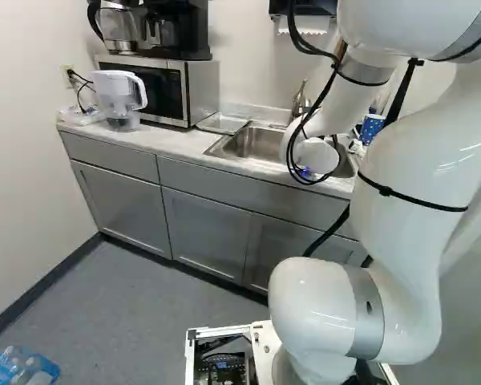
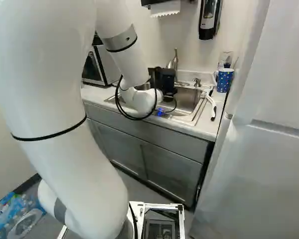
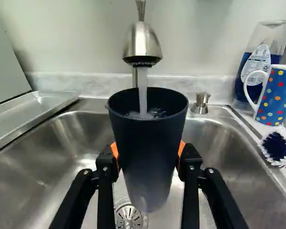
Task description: Rinse the cup and place it in the tray
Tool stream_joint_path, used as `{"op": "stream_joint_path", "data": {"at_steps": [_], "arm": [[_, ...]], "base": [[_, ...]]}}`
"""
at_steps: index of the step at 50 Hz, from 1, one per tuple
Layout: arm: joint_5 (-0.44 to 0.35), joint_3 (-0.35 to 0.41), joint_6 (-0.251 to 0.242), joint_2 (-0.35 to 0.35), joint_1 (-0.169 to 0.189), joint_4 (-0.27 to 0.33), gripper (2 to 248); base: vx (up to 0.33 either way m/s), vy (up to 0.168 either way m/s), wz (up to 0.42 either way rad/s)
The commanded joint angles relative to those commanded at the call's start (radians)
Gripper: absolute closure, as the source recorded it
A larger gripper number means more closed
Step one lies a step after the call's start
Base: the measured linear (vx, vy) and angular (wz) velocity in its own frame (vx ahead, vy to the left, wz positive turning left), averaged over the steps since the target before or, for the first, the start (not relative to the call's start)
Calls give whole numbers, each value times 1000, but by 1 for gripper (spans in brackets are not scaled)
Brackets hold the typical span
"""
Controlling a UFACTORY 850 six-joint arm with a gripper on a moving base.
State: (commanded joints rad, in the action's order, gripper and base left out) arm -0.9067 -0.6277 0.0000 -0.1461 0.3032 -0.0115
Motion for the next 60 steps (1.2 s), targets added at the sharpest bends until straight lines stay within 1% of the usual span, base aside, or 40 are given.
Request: {"op": "stream_joint_path", "data": {"at_steps": [38, 45, 60], "arm": [[0, -1, 0, -1, -3, 0, 124], [0, -10, 0, -9, -17, 0, 124], [0, -26, 0, -23, -63, 0, 124]], "base": [[0, 0, 0], [0, 0, 0], [0, 0, 0]]}}
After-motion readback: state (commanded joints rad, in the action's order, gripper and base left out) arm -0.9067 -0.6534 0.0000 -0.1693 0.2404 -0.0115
